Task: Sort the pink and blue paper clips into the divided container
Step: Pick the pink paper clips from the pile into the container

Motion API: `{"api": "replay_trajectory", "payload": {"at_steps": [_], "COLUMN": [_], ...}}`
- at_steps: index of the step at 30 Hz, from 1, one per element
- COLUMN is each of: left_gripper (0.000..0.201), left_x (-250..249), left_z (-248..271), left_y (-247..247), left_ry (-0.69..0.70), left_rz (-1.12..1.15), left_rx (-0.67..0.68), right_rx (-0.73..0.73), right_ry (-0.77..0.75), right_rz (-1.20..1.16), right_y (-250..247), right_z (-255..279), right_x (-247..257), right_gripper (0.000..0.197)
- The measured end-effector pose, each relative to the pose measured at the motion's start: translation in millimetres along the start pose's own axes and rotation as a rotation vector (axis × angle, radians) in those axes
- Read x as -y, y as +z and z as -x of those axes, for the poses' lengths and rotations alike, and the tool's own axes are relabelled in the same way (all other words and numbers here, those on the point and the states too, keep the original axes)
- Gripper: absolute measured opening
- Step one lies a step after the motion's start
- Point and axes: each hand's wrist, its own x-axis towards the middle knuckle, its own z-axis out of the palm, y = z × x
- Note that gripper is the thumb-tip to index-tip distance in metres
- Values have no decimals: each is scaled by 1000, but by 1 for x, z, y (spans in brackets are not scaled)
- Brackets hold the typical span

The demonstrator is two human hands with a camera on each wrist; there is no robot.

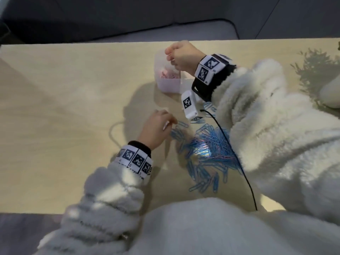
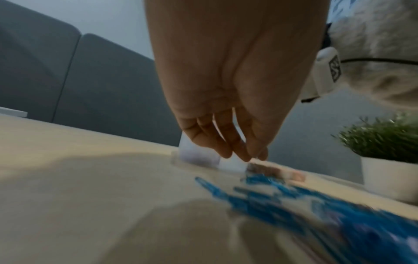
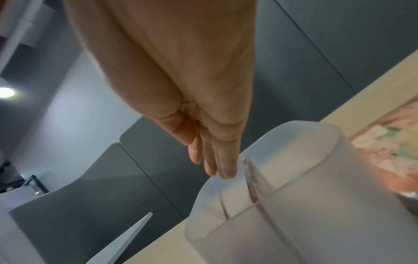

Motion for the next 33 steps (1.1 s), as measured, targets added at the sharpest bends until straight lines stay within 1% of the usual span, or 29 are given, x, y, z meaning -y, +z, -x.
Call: {"api": "replay_trajectory", "payload": {"at_steps": [2,4,5,6,9,12,15,17,19,21,25,28,30,31,33], "left_gripper": [26,38,41,42,43,43,42,36,31,27,2,15,24,24,16], "left_x": [4,7,7,7,5,9,17,19,15,12,10,8,7,5,2], "left_z": [12,18,20,21,21,20,22,25,28,32,33,31,29,28,24], "left_y": [13,23,27,30,33,31,24,21,21,23,29,34,37,36,33], "left_ry": [16,53,70,92,158,154,123,152,218,260,250,237,252,225,115], "left_rz": [-31,-77,-99,-122,-195,-237,-264,-263,-251,-242,-272,-341,-366,-297,-97], "left_rx": [97,138,151,161,160,135,105,103,124,145,169,199,177,166,150], "right_rx": [-50,-101,-86,-44,153,253,270,251,230,242,252,234,244,251,267], "right_ry": [-55,-66,-65,-64,-64,-48,-50,-53,-53,-40,-33,-72,-102,-110,-121], "right_rz": [-20,-117,-124,-73,299,535,683,736,738,722,726,771,824,841,852], "right_y": [-6,-12,-15,-16,-13,1,17,24,26,25,18,15,15,14,13], "right_z": [12,34,48,60,95,117,131,136,138,139,142,145,147,148,150], "right_x": [-2,-12,-20,-31,-74,-112,-130,-136,-138,-140,-144,-144,-143,-142,-141], "right_gripper": [29,26,25,22,16,12,12,13,12,8,8,10,14,16,18]}}
